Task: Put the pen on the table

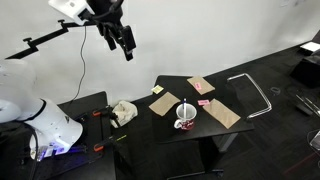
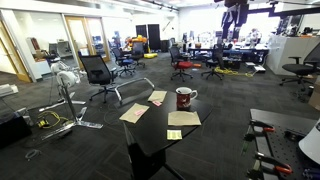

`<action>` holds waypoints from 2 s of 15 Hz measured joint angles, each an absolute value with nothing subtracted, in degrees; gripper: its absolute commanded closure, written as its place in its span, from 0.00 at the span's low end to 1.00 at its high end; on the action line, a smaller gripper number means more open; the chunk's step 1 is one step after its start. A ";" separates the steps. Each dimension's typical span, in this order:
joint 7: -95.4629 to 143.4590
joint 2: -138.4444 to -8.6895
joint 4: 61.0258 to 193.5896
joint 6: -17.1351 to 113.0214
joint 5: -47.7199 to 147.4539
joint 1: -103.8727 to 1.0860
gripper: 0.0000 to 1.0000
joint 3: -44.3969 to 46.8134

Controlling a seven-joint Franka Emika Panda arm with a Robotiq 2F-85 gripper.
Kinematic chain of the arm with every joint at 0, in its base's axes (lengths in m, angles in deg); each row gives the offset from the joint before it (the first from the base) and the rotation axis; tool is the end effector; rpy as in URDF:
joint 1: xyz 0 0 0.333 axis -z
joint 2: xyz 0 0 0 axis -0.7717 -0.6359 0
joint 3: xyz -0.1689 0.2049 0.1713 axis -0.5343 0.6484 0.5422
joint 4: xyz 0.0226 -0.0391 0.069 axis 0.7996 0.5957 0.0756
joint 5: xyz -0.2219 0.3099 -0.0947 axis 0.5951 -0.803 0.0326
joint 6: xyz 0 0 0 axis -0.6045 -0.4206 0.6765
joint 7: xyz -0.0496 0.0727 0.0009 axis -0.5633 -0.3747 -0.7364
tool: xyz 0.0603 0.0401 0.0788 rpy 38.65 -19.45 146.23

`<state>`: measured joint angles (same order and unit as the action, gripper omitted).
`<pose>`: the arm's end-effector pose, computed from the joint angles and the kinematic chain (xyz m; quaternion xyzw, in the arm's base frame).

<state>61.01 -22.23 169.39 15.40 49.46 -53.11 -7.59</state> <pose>0.3661 -0.0823 0.5466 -0.9756 -0.2152 -0.0289 0.0338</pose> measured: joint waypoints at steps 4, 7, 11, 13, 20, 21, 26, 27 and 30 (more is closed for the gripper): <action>61.01 -22.23 169.38 15.40 49.46 -53.14 0.00 -7.59; 61.20 -22.38 169.49 15.42 48.54 -53.18 0.00 -7.82; 69.02 -24.36 169.49 17.74 43.36 -53.66 0.00 -11.16; 75.41 -26.37 169.01 18.89 40.46 -53.88 0.00 -13.74; 91.74 -35.20 164.53 23.70 34.89 -53.29 0.00 -16.81; 92.83 -36.31 164.21 25.71 34.24 -53.17 0.00 -16.69; 96.88 -41.49 163.37 36.63 30.21 -52.34 0.00 -16.35; 97.44 -42.53 163.15 37.55 29.40 -52.11 0.00 -16.35; 98.77 -45.81 162.13 38.14 26.98 -51.06 0.00 -16.33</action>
